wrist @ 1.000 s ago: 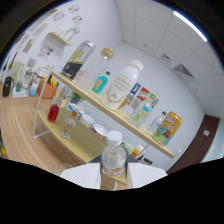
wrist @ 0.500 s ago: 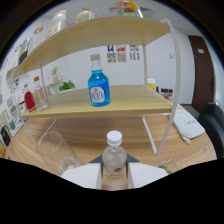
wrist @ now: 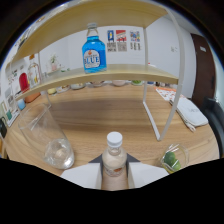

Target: Make me a cup of Mojito.

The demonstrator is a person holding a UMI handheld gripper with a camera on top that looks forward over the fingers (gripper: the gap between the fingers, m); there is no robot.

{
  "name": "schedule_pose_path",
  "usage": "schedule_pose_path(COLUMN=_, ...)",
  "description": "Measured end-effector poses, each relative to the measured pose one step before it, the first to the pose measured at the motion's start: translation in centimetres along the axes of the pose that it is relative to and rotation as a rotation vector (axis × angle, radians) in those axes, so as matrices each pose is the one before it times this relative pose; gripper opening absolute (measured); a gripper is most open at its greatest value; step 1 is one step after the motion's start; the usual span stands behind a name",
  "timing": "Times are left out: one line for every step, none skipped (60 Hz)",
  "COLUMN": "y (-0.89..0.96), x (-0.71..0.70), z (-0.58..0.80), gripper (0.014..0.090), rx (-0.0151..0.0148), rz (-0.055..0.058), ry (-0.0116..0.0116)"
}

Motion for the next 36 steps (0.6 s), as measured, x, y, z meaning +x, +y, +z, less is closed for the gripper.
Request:
schedule_pose_path(y=-0.032, x=-0.066, z=-0.004, gripper=0.0357, rx=-0.00217, rz=-0.0029, ry=0.00176)
schedule_pose_path(y=0.018, x=-0.014, z=-0.006, gripper=0.0358, rx=-0.00055, rz=-0.0037, ry=0.00075)
schedule_pose_path(y=0.015, x=0.020, z=-0.014, gripper=0.0364, rx=-0.00031, rz=-0.0039, ry=0.00151)
schedule_pose_path(y=-0.006, x=0.045, z=-0.026, gripper=0.0366, rx=0.00109, rz=-0.0033, ry=0.00259)
schedule_pose_path(y=-0.003, x=0.070, z=-0.047, gripper=0.0376, rx=0.00162, rz=-0.0023, ry=0.00328)
schedule_pose_path(y=0.053, x=0.096, z=-0.127, gripper=0.0390, rx=0.00037, rz=-0.0014, ry=0.00408)
schedule_pose_path(y=0.017, x=0.116, z=-0.049, gripper=0.0407, rx=0.00066, rz=-0.0018, ry=0.00675)
schedule_pose_path(y=-0.036, x=0.106, z=-0.087, gripper=0.0428, rx=0.00099, rz=-0.0017, ry=0.00564)
schedule_pose_path(y=-0.062, x=0.034, z=-0.104, gripper=0.0449, rx=0.00155, rz=-0.0007, ry=0.00245)
schedule_pose_path(y=-0.146, x=-0.013, z=-0.116, gripper=0.0471, rx=0.00196, rz=0.0011, ry=-0.00018)
schedule_pose_path(y=-0.118, x=-0.003, z=-0.189, gripper=0.0512, rx=0.00261, rz=0.0015, ry=-0.00005)
schedule_pose_path(y=-0.116, x=0.037, z=-0.206, gripper=0.0565, rx=0.00228, rz=0.0016, ry=0.00194)
schedule_pose_path(y=-0.150, x=0.029, z=-0.248, gripper=0.0614, rx=0.00313, rz=0.0010, ry=0.00177)
schedule_pose_path(y=-0.159, x=0.025, z=-0.281, gripper=0.0653, rx=0.00302, rz=0.0007, ry=0.00165)
schedule_pose_path(y=-0.176, x=-0.009, z=-0.289, gripper=0.0691, rx=0.00283, rz=0.0004, ry=0.00062)
schedule_pose_path(y=-0.236, x=-0.042, z=-0.362, gripper=0.0724, rx=0.00395, rz=0.0000, ry=-0.00035)
schedule_pose_path(y=-0.322, x=-0.036, z=-0.411, gripper=0.0758, rx=0.00693, rz=-0.0006, ry=-0.00068)
schedule_pose_path(y=-0.309, x=0.036, z=-0.400, gripper=0.0788, rx=0.00635, rz=-0.0010, ry=0.00629)
schedule_pose_path(y=-0.383, x=0.074, z=-0.462, gripper=0.0822, rx=0.00865, rz=0.0005, ry=0.00423)
schedule_pose_path(y=-0.467, x=0.025, z=-0.493, gripper=0.0839, rx=0.00605, rz=0.0011, ry=0.00800)
schedule_pose_path(y=-0.459, x=0.009, z=-0.514, gripper=0.0853, rx=0.00942, rz=0.0026, ry=0.00519)
schedule_pose_path(y=-0.485, x=-0.007, z=-0.510, gripper=0.0852, rx=0.01020, rz=0.0034, ry=0.00516)
schedule_pose_path(y=-0.518, x=-0.093, z=-0.560, gripper=0.0852, rx=0.00990, rz=0.0041, ry=0.00229)
schedule_pose_path(y=-0.525, x=-0.143, z=-0.551, gripper=0.0851, rx=0.01059, rz=0.0054, ry=0.00104)
schedule_pose_path(y=-0.533, x=-0.154, z=-0.590, gripper=0.0853, rx=0.01107, rz=0.0058, ry=0.00236)
schedule_pose_path(y=-0.515, x=-0.178, z=-0.572, gripper=0.0853, rx=0.01032, rz=0.0056, ry=0.00140)
schedule_pose_path(y=-0.508, x=-0.227, z=-0.561, gripper=0.0853, rx=0.00952, rz=0.0036, ry=0.00070)
schedule_pose_path(y=-0.452, x=-0.220, z=-0.542, gripper=0.0852, rx=0.00860, rz=0.0015, ry=0.00058)
schedule_pose_path(y=-0.382, x=-0.179, z=-0.604, gripper=0.0855, rx=0.00730, rz=0.0008, ry=0.00185)
schedule_pose_path(y=-0.375, x=-0.236, z=-0.507, gripper=0.0853, rx=0.00553, rz=-0.0003, ry=0.00110)
schedule_pose_path(y=-0.360, x=-0.326, z=-0.528, gripper=0.0855, rx=0.00645, rz=0.0010, ry=0.00292)
schedule_pose_path(y=-0.379, x=-0.275, z=-0.396, gripper=0.0852, rx=0.00404, rz=-0.0007, ry=-0.00081)
schedule_pose_path(y=-0.344, x=-0.364, z=-0.493, gripper=0.0851, rx=0.00641, rz=-0.0007, ry=-0.00050)
schedule_pose_path(y=-0.358, x=-0.362, z=-0.463, gripper=0.0853, rx=0.00686, rz=-0.0020, ry=-0.00062)
schedule_pose_path(y=-0.338, x=-0.346, z=-0.415, gripper=0.0853, rx=0.00716, rz=-0.0027, ry=0.00044)
schedule_pose_path(y=-0.314, x=-0.343, z=-0.417, gripper=0.0853, rx=0.00710, rz=-0.0027, ry=0.00144)
